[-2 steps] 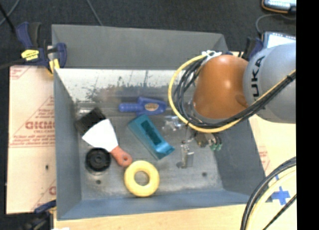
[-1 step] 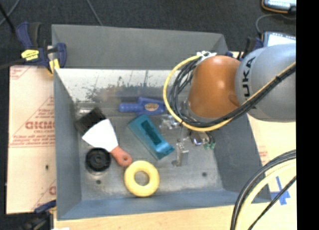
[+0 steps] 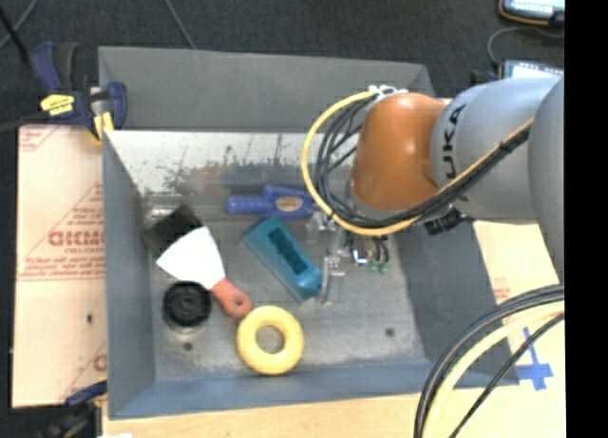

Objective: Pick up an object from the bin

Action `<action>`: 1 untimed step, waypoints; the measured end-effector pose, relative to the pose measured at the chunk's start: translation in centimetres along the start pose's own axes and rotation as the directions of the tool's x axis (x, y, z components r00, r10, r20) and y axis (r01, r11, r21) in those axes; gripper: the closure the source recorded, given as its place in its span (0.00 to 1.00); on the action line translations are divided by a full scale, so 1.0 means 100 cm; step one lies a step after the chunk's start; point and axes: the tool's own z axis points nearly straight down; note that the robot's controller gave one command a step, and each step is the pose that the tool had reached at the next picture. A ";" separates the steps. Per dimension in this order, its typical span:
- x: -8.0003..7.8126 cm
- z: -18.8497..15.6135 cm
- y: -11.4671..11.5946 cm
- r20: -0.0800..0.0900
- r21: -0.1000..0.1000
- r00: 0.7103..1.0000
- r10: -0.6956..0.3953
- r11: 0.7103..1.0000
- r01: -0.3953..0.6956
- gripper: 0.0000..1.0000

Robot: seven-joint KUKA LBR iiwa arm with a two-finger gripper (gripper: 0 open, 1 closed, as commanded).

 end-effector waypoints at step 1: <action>0.006 0.035 -0.006 0.010 -0.005 0.998 0.065 0.998 -0.065 1.00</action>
Offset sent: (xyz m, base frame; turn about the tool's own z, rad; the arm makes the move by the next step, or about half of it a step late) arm 0.0000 0.0000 0.0000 0.0000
